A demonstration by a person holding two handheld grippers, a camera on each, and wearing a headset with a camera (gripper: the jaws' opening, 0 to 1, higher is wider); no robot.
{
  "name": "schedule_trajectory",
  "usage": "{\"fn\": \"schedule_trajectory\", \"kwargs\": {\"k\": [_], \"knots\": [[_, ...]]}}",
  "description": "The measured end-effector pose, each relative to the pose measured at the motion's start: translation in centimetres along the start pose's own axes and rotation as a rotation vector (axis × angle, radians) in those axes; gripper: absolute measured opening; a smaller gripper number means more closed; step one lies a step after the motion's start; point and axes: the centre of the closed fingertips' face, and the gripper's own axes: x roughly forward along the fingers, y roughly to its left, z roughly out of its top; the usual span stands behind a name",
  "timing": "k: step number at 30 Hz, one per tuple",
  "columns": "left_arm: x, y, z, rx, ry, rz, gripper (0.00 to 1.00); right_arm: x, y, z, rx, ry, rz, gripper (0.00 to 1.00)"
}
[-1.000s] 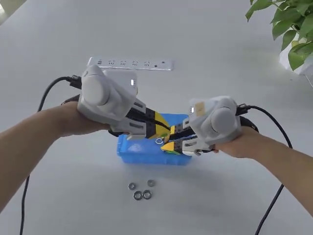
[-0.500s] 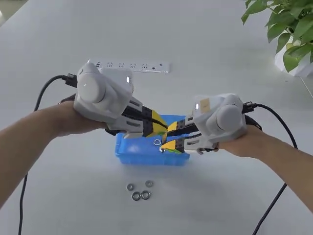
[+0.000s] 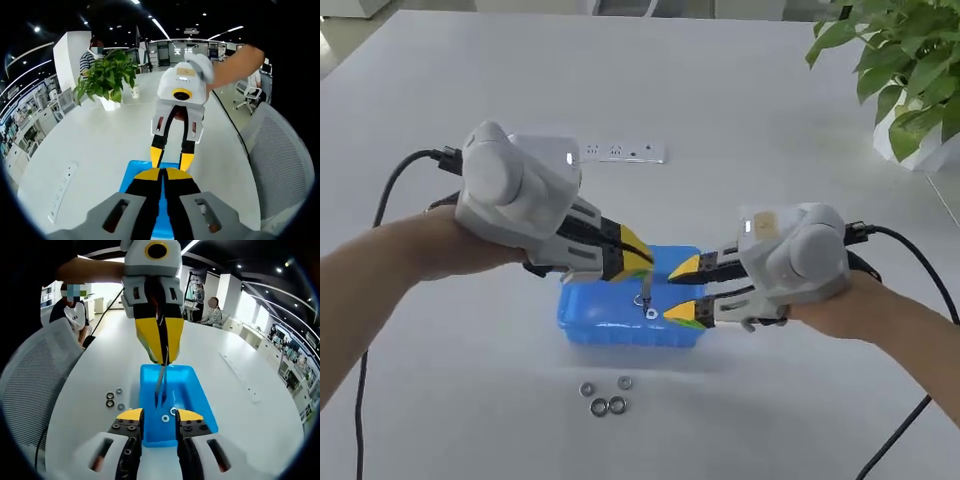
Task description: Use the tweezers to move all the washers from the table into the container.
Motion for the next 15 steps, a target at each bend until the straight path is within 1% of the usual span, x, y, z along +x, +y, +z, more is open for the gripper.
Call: {"fn": "schedule_trajectory", "kwargs": {"k": [5, 9, 15], "knots": [[-0.9, -0.5, 0.5, 0.005, -0.001, 0.008, 0.05, -0.8, 0.6, 0.0, 0.019, 0.001, -0.012, 0.30], [-1.4, -1.3, 0.8, 0.008, 0.000, 0.006, 0.05, -1.6, 1.2, 0.1, 0.030, -0.003, -0.021, 0.32], [-1.9, -2.2, 1.0, 0.014, 0.005, 0.007, 0.05, -2.4, 2.0, 0.0, 0.050, -0.002, -0.033, 0.35]]}}
